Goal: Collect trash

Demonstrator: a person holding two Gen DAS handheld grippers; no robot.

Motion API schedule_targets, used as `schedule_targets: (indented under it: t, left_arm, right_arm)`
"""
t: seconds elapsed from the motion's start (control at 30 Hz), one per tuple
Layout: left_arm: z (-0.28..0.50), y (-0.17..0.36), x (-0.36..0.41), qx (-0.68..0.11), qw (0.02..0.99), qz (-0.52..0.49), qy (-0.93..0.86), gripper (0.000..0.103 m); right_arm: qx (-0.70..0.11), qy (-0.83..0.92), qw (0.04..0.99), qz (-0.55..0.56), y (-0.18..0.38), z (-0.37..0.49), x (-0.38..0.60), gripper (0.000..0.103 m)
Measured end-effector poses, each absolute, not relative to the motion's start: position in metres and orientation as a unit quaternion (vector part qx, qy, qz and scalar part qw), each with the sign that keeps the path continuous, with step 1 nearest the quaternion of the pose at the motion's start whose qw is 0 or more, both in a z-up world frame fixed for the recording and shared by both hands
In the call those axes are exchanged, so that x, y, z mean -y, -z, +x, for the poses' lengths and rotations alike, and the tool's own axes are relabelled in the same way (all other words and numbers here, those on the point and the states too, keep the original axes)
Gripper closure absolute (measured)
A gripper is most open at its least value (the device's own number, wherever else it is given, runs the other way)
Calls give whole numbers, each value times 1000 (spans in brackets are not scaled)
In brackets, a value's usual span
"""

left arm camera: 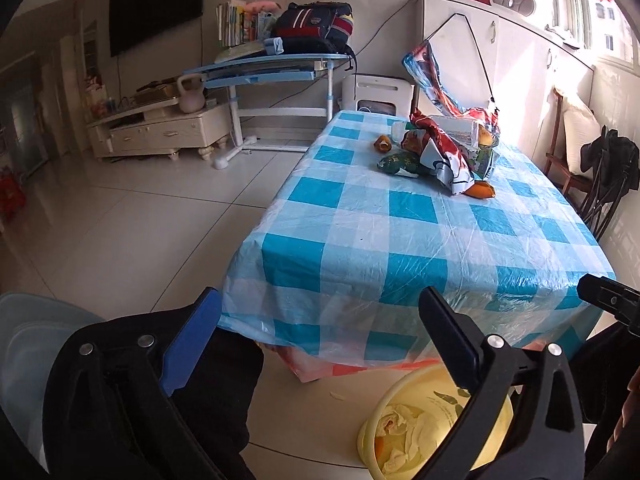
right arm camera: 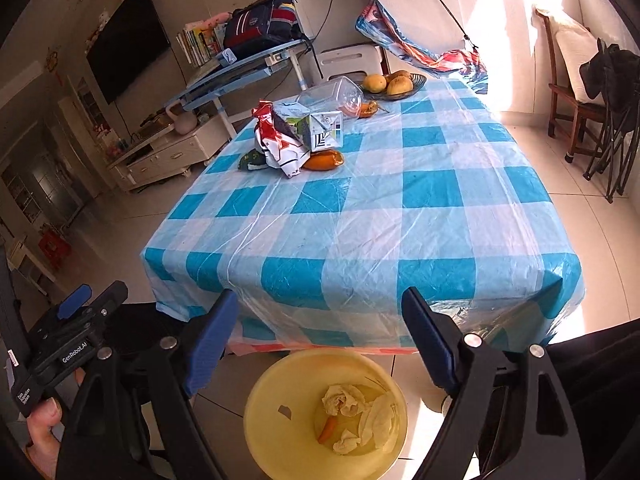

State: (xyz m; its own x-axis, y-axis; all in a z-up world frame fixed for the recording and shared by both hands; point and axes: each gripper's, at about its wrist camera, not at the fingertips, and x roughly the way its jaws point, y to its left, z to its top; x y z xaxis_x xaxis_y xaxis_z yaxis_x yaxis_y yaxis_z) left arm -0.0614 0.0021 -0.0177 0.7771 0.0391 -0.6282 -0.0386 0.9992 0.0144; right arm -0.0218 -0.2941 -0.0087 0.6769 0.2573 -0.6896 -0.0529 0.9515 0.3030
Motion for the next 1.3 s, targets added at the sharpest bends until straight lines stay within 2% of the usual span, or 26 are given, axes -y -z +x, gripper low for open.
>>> schedule_targets:
  t: [1.3]
  left_arm:
    - [-63,23,-2,-338,941,2,-27,7]
  right_arm:
    - [-402,-101,907,81,13,-22,274,22]
